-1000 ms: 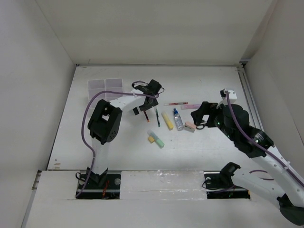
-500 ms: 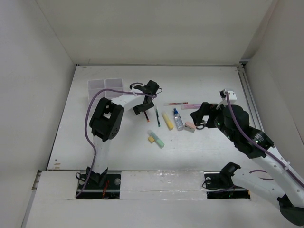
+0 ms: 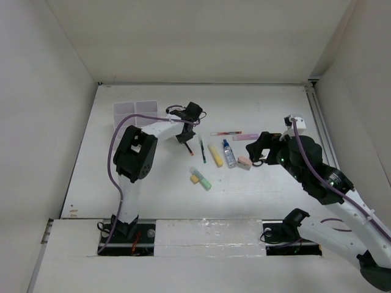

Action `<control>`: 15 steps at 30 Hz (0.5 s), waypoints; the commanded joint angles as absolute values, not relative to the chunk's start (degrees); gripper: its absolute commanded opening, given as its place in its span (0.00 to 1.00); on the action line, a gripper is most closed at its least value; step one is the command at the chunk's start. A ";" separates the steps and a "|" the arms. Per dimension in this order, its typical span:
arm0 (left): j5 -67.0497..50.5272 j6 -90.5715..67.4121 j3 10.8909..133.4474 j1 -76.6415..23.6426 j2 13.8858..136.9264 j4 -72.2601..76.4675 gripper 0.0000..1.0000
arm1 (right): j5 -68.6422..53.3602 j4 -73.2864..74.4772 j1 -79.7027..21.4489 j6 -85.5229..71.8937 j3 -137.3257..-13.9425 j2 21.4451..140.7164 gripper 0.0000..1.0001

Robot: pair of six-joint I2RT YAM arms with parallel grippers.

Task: Sort the stationery into containers
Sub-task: Pick up the pen from the center of the board.

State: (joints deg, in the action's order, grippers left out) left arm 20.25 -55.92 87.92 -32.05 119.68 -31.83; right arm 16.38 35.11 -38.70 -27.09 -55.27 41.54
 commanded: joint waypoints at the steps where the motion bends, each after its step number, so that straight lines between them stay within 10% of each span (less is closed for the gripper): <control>1: 12.32 -52.94 83.33 -30.68 122.08 -28.05 0.00 | 15.82 32.08 -38.58 -25.93 -56.25 40.52 1.00; 15: 23.71 -38.33 93.42 -32.52 109.54 -30.06 0.00 | 15.82 32.08 -38.58 -25.93 -56.78 40.52 1.00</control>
